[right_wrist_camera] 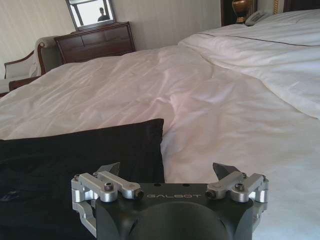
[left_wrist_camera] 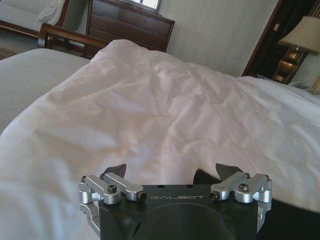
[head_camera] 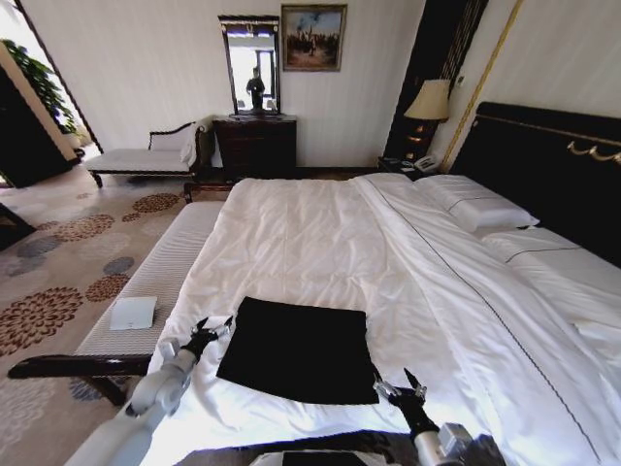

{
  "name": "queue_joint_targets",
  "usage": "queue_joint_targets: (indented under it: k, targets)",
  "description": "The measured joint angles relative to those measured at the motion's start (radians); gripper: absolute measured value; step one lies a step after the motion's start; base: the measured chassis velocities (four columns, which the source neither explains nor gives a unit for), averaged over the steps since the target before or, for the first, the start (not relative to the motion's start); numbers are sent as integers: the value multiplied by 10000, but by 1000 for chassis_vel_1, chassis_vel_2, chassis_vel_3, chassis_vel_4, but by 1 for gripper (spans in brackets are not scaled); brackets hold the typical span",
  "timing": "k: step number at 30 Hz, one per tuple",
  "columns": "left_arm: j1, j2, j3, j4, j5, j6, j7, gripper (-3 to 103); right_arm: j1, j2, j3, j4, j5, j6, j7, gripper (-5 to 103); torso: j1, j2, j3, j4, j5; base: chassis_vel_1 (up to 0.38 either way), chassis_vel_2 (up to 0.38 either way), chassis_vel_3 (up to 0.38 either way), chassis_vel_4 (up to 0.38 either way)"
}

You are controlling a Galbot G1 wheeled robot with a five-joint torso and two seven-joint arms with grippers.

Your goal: Fold the clothes on the bed.

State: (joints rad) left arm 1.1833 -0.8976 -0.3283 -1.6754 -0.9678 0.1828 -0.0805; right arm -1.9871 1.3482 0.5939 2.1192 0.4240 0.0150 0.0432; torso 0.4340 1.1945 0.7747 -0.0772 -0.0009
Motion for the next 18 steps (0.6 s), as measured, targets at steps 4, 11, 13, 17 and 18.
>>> queue_joint_targets:
  k: [4,11,13,17,18]
  targets:
    - [-1556,4,1081,982,-676,267,128,100,-41,75,86,34,-39,-19,25,100,1,-1,1,-1,1,0,0,0,0]
    - [-3232,-275,2789,2210,-1026,512,576,100,-44,176,134,91,-100,-169,81,100,1,-1,0,4,2,0,0,0,0]
    - [-3446,-407,3011,2425,-1035,617,580,100,-55,183,170,101,-101,-194,96,100,0,-1,0,6,1,0,0,0,0]
    - [-3857,-645,3342,2879,-1115,796,508,97,-101,187,238,128,-102,-221,109,100,1,-1,0,2,3,0,0,0,0]
    - [-3949,-694,3392,3019,-1142,835,495,97,-115,187,251,136,-102,-224,109,100,1,-1,0,1,1,0,0,0,0]
